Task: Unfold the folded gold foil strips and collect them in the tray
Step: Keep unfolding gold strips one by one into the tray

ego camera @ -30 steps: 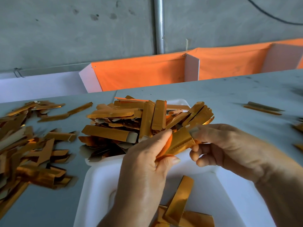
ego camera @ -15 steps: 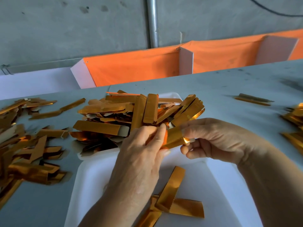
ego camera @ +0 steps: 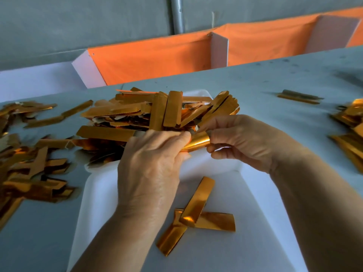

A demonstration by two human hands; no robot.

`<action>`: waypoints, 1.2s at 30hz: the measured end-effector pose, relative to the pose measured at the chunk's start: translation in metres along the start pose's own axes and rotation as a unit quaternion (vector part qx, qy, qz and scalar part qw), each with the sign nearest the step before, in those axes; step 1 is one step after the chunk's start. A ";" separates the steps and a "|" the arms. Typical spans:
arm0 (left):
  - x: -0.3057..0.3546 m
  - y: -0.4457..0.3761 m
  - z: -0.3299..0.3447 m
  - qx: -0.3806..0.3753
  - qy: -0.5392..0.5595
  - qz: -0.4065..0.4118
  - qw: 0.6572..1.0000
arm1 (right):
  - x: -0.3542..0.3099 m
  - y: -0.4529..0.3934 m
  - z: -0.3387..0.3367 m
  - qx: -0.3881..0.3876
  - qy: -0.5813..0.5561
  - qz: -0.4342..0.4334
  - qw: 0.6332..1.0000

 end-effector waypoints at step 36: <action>0.002 0.001 0.010 0.042 0.073 -0.010 0.996 | -0.004 0.002 0.004 0.039 -0.189 -0.013 0.981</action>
Point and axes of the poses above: each hand's wrist, its own y-axis away from the middle knuckle, its own z-axis out of the palm, x = y × z, the point moved 6 cm from there along -y, towards the middle knuckle, and after that the axes turned 13 degrees about -y, right-handed, at the moved point
